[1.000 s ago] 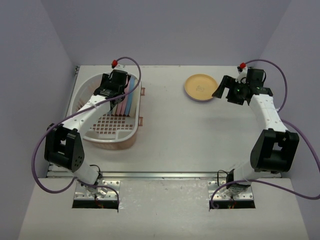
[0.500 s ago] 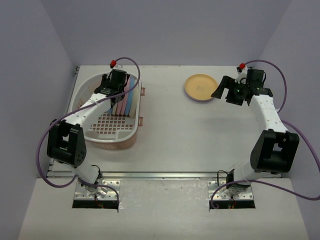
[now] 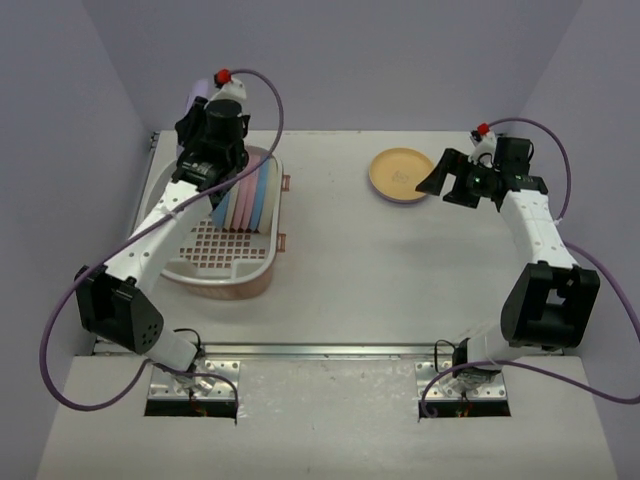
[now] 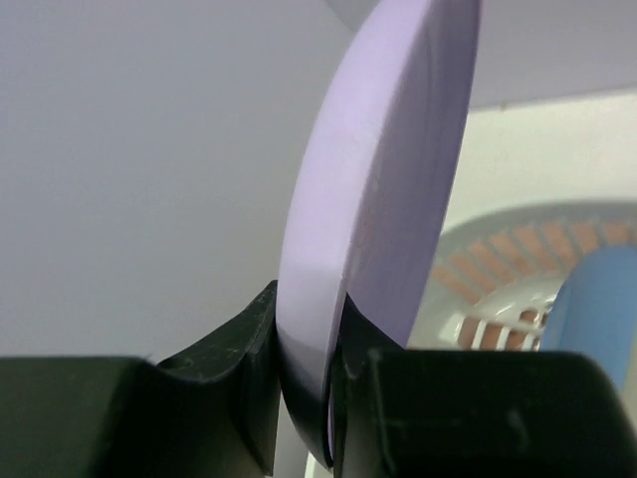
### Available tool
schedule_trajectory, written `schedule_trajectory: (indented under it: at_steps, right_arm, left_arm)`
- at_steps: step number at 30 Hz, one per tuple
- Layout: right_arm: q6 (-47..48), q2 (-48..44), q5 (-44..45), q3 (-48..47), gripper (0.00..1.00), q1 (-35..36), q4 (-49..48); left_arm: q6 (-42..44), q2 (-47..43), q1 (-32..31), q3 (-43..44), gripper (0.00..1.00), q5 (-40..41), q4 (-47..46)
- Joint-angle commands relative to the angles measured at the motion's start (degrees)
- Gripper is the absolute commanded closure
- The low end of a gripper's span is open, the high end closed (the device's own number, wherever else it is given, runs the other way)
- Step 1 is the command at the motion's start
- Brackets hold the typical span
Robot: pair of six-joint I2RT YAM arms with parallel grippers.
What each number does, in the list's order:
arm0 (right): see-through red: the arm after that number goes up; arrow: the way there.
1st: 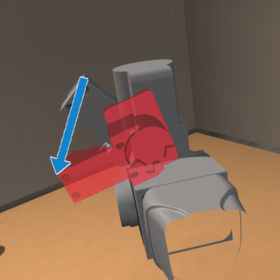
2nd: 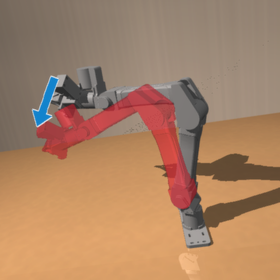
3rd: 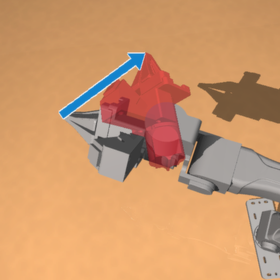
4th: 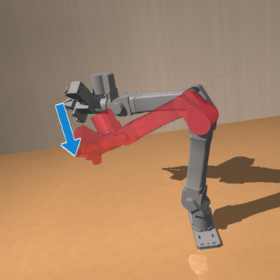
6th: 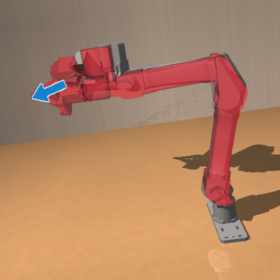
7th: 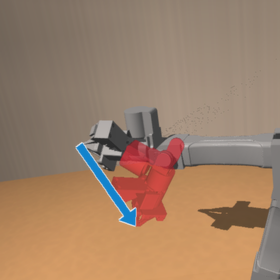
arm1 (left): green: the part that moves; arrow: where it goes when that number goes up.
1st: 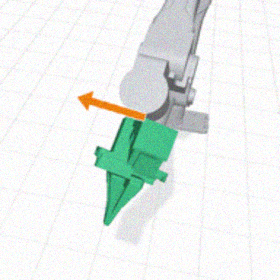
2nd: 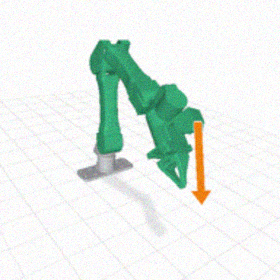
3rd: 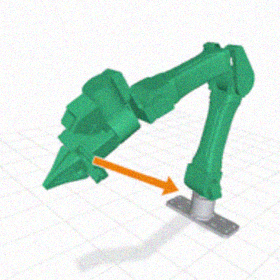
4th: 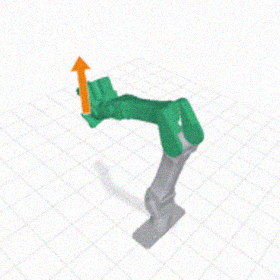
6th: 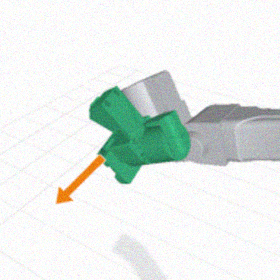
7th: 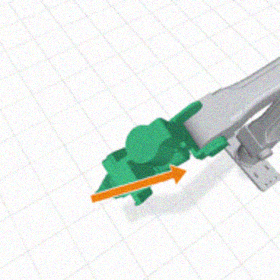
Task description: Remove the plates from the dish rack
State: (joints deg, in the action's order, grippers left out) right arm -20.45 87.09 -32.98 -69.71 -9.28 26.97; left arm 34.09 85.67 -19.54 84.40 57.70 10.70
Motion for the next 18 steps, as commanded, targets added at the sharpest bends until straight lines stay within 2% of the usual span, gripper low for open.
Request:
schedule_trajectory:
  at_steps: [1, 4, 8, 9, 14, 18]
  right_arm:
    - [-1.0, -6.5, -9.6, -1.5, 0.01, 0.9, -6.3]
    - [-1.3, -9.9, -12.5, -1.2, 0.01, 2.1, -8.5]
    - [-3.9, -15.5, -15.5, 1.9, 0.01, 5.0, -15.5]
    - [-4.2, -16.7, -15.3, 2.3, 0.01, 5.4, -16.5]
    - [-4.6, -20.2, -11.4, 1.3, 0.01, 16.9, -18.1]
    - [-5.8, -18.1, -10.5, -0.4, 0.01, 21.5, -18.3]
  left_arm:
    - [-18.0, -6.2, -0.5, 17.6, 1.0, -15.9, 21.5]
    - [-25.9, -11.0, -0.1, 18.4, 1.0, -39.9, 29.3]
    - [-29.6, -16.2, 0.3, 10.9, 0.97, -65.0, 33.2]
    - [-30.4, -16.6, 0.7, 10.6, 0.97, -66.0, 33.6]
    - [-33.0, -17.9, 3.4, 1.9, 0.97, -93.6, 34.1]
    - [-32.6, -17.5, 3.5, -1.1, 1.0, -99.9, 34.1]
